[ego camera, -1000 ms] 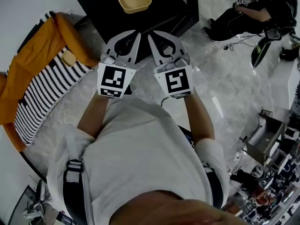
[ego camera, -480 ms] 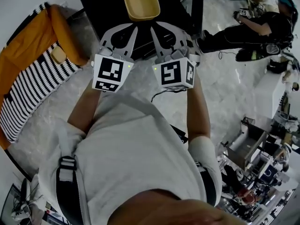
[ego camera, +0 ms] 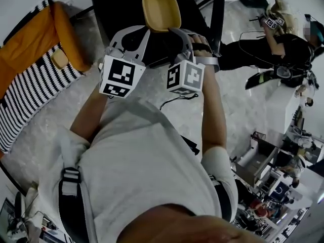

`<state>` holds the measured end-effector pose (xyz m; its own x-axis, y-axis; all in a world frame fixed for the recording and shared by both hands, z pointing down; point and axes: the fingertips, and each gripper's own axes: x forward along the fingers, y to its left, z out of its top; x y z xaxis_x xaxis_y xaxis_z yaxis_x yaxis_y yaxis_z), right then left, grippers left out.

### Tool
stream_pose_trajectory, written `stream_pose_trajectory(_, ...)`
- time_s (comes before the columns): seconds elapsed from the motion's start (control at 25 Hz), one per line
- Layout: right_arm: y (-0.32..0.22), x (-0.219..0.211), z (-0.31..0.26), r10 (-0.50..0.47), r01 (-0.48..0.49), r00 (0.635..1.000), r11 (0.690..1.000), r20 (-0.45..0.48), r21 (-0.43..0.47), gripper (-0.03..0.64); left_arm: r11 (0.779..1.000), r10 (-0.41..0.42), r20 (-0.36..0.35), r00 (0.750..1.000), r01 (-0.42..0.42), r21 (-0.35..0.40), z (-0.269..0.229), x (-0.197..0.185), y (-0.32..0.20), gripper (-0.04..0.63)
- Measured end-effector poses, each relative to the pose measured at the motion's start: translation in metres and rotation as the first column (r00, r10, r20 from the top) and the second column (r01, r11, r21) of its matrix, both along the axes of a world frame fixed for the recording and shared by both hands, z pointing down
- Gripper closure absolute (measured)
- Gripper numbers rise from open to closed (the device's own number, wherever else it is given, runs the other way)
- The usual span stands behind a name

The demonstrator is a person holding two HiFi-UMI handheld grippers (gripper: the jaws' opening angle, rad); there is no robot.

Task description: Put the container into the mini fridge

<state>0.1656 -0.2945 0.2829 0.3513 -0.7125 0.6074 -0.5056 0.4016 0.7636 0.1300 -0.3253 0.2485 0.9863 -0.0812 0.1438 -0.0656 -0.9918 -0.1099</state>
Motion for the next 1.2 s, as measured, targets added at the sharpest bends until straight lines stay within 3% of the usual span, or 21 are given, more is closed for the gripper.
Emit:
stream_pose_trajectory(0.28, -0.014, 0.003, 0.013, -0.008, 0.003, 0.999, 0.993, -0.048, -0.117, 0.477, 0.999, 0.002, 0.022, 1.000, -0.001, -0.046, 0.013, -0.003, -0.019, 0.583)
stream_pose_trajectory(0.52, -0.010, 0.011, 0.019, -0.025, 0.002, 0.993, 0.980, -0.112, -0.200, 0.477, 0.996, 0.063, 0.029, 0.998, -0.062, -0.057, 0.003, -0.002, -0.014, 0.583)
stream_pose_trajectory(0.8, -0.003, 0.007, 0.017, -0.019, -0.007, 0.991, 0.981, -0.131, -0.194, 0.523, 0.992, 0.106, 0.038, 0.994, -0.104, -0.066, 0.009, -0.008, -0.013, 0.583)
stream_pose_trajectory(1.0, -0.012, 0.007, 0.020, -0.043, 0.014, 0.989, 0.981, -0.143, -0.195, 0.545, 0.995, 0.076, 0.038, 0.996, -0.073, -0.065, 0.013, -0.007, -0.029, 0.583)
stream_pose_trajectory(1.2, -0.010, 0.007, 0.020, -0.098, 0.075, 0.987, 0.981, -0.126, -0.178, 0.551, 0.997, -0.016, 0.055, 0.998, 0.020, -0.073, 0.018, -0.008, -0.041, 0.583)
